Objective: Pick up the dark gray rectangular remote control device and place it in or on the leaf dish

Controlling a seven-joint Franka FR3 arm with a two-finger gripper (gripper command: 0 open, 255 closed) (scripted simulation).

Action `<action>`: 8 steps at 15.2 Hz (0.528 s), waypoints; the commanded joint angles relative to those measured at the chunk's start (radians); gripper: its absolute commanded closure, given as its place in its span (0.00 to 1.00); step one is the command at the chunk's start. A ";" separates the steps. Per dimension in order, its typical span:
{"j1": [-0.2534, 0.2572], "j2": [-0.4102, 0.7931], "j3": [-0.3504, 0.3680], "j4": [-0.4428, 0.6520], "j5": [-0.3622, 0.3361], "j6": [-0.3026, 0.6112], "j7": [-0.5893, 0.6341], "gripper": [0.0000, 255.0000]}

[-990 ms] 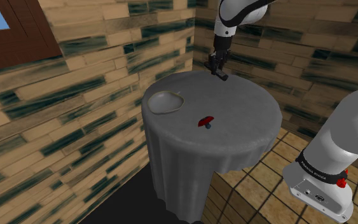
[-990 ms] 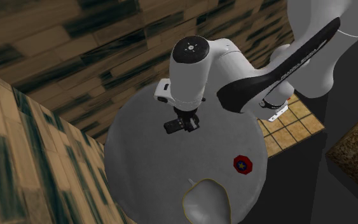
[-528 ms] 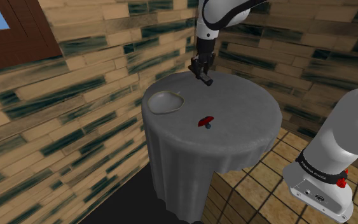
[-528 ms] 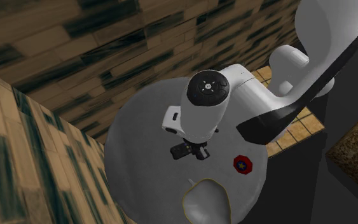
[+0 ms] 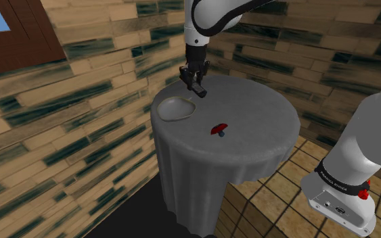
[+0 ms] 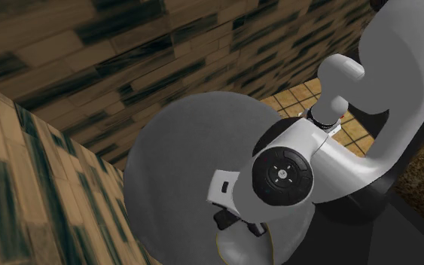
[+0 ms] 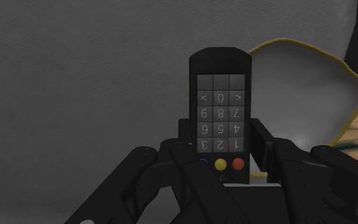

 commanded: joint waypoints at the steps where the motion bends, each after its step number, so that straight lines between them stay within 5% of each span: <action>1: 0.021 0.043 0.019 0.051 -0.007 -0.008 0.044 1.00; 5: 0.069 0.128 0.054 0.161 -0.027 -0.033 0.133 1.00; 8: 0.070 0.139 0.053 0.134 -0.029 0.004 0.134 1.00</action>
